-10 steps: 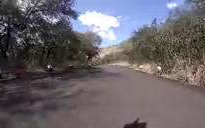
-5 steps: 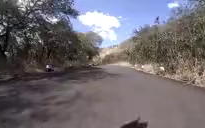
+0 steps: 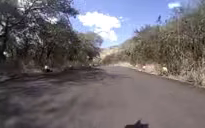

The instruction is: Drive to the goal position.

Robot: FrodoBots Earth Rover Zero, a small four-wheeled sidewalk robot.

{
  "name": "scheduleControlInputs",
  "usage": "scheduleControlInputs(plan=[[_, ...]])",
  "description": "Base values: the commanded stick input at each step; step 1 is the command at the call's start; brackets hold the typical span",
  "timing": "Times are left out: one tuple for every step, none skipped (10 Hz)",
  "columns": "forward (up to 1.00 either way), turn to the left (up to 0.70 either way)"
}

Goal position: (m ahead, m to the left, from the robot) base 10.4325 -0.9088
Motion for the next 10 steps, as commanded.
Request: scheduleControlInputs(plan=[[0.50,0.00],[0.50,0.00],[0.50,0.00],[0.50,0.00],[0.50,0.00],[0.50,0.00],[0.50,0.00],[0.50,0.00],[0.50,0.00],[0.50,0.00]])
